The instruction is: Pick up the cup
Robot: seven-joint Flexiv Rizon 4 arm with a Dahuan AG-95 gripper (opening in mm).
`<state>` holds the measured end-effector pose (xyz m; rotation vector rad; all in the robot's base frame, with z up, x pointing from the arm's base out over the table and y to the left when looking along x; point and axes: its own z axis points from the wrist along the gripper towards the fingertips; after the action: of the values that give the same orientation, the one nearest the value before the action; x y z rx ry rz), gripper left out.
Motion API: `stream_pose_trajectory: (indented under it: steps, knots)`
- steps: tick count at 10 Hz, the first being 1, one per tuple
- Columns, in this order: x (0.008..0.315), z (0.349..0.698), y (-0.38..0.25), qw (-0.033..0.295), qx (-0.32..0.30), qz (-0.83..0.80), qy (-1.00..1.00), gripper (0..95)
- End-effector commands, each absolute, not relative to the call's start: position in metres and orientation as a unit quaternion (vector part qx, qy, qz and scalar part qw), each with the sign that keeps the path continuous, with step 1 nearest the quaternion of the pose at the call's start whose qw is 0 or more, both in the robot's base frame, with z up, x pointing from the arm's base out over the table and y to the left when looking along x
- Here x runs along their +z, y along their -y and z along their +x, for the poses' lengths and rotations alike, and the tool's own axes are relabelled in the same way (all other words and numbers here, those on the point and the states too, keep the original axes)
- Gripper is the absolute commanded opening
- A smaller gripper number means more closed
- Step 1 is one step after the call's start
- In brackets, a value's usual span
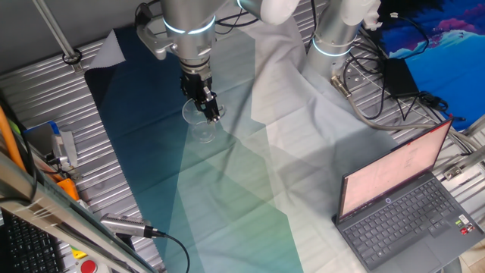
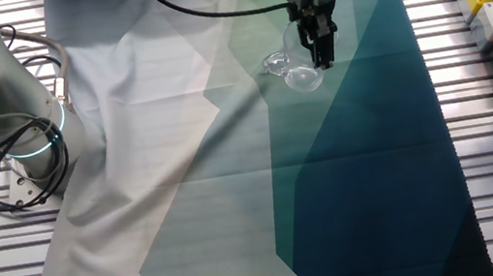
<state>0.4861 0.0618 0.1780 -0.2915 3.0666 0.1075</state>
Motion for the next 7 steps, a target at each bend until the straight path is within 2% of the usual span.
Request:
stream_pose_trajectory:
  steps: [1,7]
  knots:
    - [0.1785,0.4855,-0.0619,0.029,0.033,-0.093,-0.995,0.0]
    - [0.1785,0.4855,-0.062,0.029,0.031,-0.091,-0.995,0.0]
